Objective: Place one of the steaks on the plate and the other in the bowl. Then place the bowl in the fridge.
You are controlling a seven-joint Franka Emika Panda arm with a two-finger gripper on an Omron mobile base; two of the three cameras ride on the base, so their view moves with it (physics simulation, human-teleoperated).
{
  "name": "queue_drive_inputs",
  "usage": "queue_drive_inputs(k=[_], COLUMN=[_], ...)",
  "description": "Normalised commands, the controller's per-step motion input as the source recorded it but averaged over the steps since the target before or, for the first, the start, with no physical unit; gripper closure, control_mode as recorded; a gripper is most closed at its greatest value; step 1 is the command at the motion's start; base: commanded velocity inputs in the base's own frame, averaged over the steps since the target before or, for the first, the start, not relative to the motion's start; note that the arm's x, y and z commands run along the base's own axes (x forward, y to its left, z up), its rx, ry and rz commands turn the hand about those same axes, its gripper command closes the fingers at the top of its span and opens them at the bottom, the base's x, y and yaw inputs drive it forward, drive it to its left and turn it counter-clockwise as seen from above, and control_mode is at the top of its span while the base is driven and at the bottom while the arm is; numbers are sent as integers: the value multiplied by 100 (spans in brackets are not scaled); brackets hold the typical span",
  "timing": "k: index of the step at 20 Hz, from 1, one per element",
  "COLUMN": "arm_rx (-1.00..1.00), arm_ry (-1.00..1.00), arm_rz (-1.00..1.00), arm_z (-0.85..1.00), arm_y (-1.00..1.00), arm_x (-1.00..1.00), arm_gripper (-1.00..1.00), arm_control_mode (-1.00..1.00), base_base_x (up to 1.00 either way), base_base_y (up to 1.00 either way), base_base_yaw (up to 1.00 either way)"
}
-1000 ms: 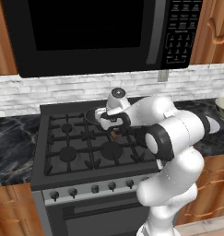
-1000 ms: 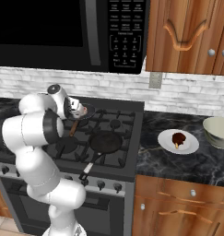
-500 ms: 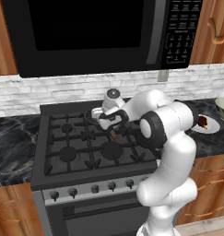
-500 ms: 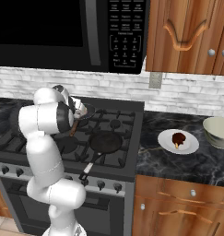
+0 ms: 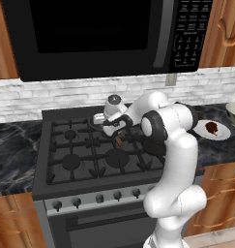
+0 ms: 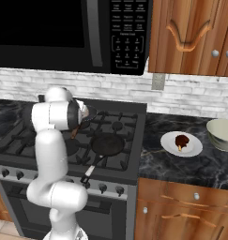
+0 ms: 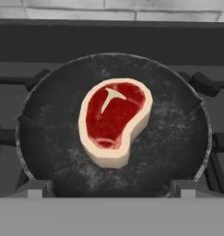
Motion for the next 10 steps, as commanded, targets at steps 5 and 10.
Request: queue_drive_inputs(k=[5,10], arm_rx=[0,0], arm_ry=[0,0], arm_rz=[0,0], arm_z=[-21,-18], arm_y=[0,0], arm_x=[44,40], arm_gripper=[-100,-100], arm_control_mode=[-100,-100], base_base_x=[0,0], base_base_y=[0,0], base_base_yaw=[0,0])
